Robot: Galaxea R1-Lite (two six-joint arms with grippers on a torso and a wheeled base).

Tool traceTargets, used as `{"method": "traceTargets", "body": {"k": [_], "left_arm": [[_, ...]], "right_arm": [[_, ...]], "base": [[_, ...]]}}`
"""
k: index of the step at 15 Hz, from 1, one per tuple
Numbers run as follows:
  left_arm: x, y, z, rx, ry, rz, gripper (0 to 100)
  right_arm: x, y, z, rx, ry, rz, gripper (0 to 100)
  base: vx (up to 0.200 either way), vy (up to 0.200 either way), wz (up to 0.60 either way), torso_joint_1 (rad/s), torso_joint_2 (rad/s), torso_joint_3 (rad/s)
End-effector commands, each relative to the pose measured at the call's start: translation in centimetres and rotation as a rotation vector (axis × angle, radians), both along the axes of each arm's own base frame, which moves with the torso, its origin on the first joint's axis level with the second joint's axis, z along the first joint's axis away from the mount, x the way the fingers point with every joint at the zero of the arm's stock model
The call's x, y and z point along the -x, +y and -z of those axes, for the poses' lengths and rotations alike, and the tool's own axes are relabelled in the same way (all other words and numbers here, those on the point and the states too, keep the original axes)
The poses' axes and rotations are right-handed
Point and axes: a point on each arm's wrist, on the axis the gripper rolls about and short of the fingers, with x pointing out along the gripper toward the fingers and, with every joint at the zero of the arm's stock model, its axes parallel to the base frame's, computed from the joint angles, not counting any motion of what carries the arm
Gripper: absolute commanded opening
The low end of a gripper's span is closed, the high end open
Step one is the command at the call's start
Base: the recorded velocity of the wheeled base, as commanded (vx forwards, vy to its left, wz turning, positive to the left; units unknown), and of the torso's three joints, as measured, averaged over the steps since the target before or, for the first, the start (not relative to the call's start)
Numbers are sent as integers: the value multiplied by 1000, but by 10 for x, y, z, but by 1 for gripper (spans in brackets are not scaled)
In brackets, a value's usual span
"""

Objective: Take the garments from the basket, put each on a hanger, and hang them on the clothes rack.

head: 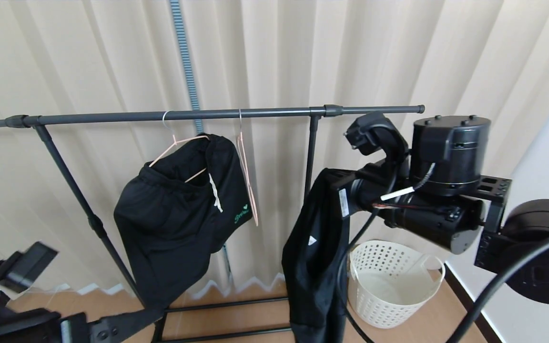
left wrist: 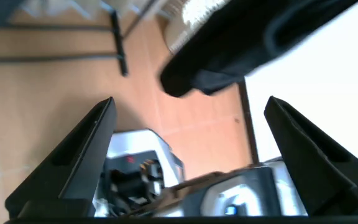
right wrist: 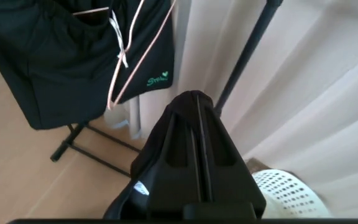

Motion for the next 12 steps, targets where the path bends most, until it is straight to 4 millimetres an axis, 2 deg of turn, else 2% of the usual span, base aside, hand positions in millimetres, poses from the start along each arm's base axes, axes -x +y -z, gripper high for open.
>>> {"method": "traceTargets", "body": {"k": [1, 3, 5, 7, 12], "left_arm": [[-78, -49, 18, 55, 169, -14, 100], [-96, -69, 14, 103, 196, -21, 100], [-108, -88, 24, 97, 242, -16, 100], [-118, -101, 29, 108, 271, -63, 100], [-128, -127, 61, -2, 317, -88, 100]], "right_arm": [[-18, 40, 31, -19, 68, 55, 0], [-27, 58, 45, -29, 77, 122, 0], [-29, 61, 43, -68, 49, 132, 0], [-22, 65, 40, -80, 31, 156, 0], [3, 70, 37, -96, -4, 176, 0]], "base": [[0, 0, 0, 0, 0, 0], [0, 0, 0, 0, 0, 0], [0, 0, 0, 0, 0, 0], [0, 0, 0, 0, 0, 0], [0, 0, 0, 0, 0, 0]]}}
